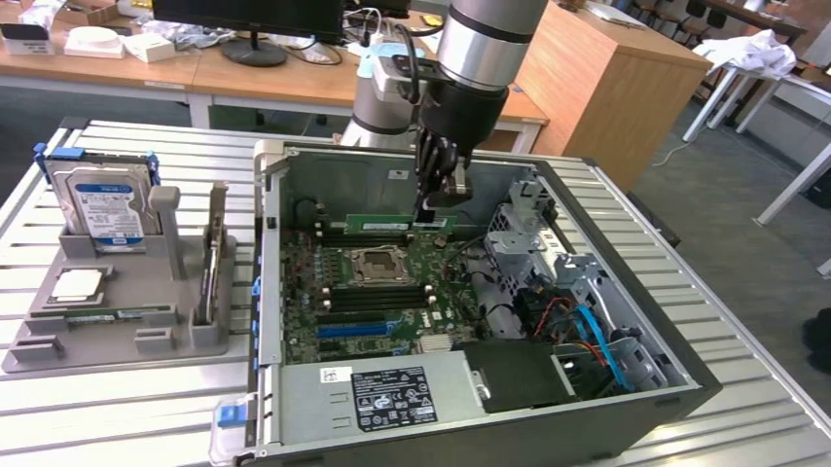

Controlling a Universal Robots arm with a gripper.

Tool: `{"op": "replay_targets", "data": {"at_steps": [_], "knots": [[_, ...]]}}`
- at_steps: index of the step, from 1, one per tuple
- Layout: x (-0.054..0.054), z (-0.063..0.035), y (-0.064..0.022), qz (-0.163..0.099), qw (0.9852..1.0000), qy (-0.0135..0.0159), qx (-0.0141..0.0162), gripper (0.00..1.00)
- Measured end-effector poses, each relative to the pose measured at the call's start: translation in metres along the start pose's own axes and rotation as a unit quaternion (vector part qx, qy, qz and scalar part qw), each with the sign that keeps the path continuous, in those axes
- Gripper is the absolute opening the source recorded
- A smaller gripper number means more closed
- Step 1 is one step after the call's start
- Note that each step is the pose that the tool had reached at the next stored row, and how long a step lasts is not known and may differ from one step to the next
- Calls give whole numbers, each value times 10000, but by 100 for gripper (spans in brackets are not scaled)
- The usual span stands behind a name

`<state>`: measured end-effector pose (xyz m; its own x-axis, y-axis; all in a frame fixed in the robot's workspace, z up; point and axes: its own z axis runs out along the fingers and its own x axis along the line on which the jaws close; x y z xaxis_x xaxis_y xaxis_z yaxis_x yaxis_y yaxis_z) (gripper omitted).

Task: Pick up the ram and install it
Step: 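Insert the ram into the slot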

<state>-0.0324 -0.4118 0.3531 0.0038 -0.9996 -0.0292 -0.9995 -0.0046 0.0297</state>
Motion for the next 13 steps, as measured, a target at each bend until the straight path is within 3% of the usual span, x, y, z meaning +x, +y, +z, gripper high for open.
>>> {"op": "replay_targets", "data": {"at_steps": [7, 13], "knots": [[2, 3, -1, -1, 10000, 1, 1, 11], [9, 50, -2, -2, 10000, 1, 23, 11]]}}
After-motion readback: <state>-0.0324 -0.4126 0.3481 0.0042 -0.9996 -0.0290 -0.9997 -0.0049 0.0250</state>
